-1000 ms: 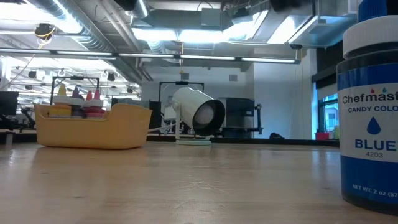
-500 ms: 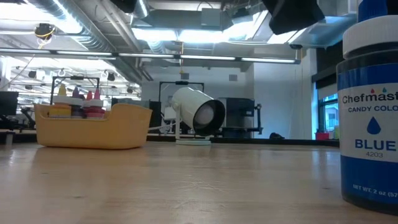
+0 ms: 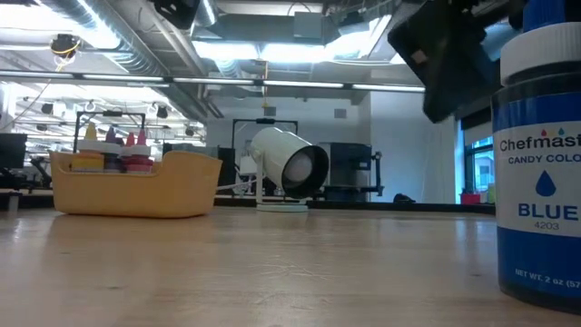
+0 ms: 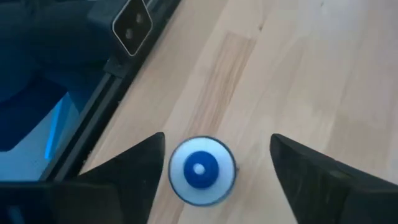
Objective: Pick & Place food coloring
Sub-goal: Put the large blue food coloring bottle into the bin
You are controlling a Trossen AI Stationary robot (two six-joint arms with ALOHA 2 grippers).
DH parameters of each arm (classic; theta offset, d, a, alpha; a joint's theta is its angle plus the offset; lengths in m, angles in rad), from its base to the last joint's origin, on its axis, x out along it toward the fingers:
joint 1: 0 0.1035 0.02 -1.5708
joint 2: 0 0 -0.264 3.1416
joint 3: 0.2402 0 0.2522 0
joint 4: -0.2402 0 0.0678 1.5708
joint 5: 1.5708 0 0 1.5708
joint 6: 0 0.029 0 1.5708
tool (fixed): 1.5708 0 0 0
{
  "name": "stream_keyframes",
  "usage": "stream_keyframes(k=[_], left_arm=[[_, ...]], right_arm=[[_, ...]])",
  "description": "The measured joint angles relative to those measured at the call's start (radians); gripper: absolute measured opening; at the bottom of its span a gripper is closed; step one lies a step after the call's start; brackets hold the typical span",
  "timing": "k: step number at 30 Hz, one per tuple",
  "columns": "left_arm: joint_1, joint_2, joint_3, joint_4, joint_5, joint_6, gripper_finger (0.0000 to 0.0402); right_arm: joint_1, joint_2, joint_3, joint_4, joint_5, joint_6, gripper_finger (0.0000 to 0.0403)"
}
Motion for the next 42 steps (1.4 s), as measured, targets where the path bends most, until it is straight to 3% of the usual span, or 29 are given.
stream_keyframes(k=[8, 20, 30, 34, 38, 42], left_arm=[[0.000, 0.000, 0.000, 0.000, 0.000, 0.000, 0.0150], [0.000, 0.000, 0.000, 0.000, 0.000, 0.000, 0.0149], [0.001, 0.000, 0.000, 0.001, -0.016, 0.039, 0.0145], [0.001, -0.002, 0.000, 0.003, -0.160, 0.140, 0.0146], [-0.004, -0.052, 0.001, -0.012, -0.317, 0.046, 0.0150], [-0.036, -0.166, -0.027, -0.081, -0.238, 0.073, 0.0148]], right_arm=[[0.003, 0.009, 0.000, 0.010, -0.001, -0.003, 0.0212], [0.012, 0.009, 0.000, 0.038, -0.011, -0.007, 0.0120], [-0.014, 0.009, 0.017, 0.080, 0.009, -0.105, 0.0118], [-0.078, 0.008, 0.076, 0.080, 0.017, -0.172, 0.0118], [-0.140, 0.007, 0.143, 0.084, 0.018, -0.213, 0.0118], [-0.194, 0.007, 0.175, 0.103, -0.017, -0.248, 0.0118]])
